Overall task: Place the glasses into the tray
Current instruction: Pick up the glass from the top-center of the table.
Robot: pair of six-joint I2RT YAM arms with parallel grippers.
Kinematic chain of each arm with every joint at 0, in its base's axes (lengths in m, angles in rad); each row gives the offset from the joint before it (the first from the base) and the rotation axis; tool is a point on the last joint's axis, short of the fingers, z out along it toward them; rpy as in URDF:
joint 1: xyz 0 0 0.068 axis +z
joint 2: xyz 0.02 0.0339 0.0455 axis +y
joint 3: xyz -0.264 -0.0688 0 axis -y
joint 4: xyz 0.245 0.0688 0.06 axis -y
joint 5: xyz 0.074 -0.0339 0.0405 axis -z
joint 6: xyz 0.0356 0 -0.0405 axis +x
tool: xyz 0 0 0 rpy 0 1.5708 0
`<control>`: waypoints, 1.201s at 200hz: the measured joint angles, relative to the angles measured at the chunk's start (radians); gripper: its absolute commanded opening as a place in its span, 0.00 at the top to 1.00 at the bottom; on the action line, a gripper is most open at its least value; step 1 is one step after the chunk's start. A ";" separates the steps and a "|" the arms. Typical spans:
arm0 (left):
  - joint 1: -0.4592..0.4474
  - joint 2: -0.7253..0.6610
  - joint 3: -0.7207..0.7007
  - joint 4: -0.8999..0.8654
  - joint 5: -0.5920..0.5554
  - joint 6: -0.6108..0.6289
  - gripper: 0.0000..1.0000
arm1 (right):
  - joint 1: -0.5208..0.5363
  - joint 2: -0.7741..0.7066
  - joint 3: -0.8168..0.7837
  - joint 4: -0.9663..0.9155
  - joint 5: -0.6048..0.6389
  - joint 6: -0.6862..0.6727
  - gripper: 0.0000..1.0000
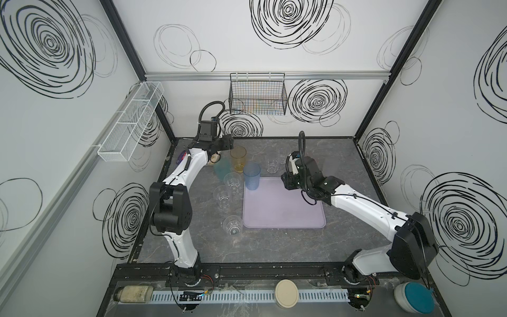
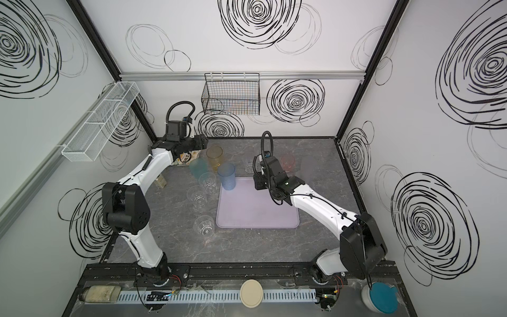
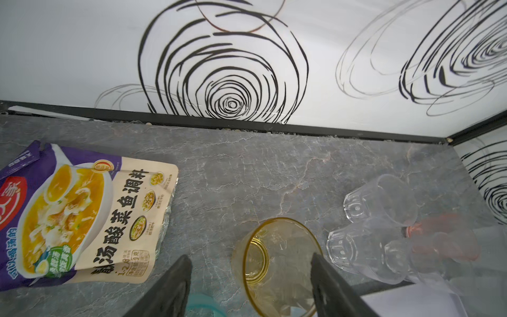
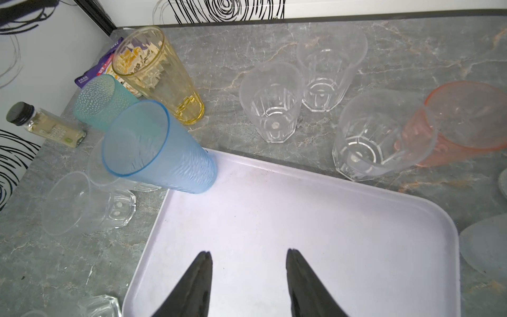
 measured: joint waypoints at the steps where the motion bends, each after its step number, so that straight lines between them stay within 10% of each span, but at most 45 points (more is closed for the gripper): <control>1: -0.003 0.003 0.004 -0.003 -0.003 0.003 0.30 | 0.000 0.000 -0.001 0.000 0.000 0.000 0.51; 79: -0.045 0.109 0.068 -0.129 -0.102 0.108 0.33 | 0.000 -0.027 -0.043 0.019 -0.013 0.013 0.51; 240: -0.094 0.270 0.232 -0.169 -0.248 0.204 0.88 | 0.007 0.030 -0.013 0.030 -0.021 0.039 0.51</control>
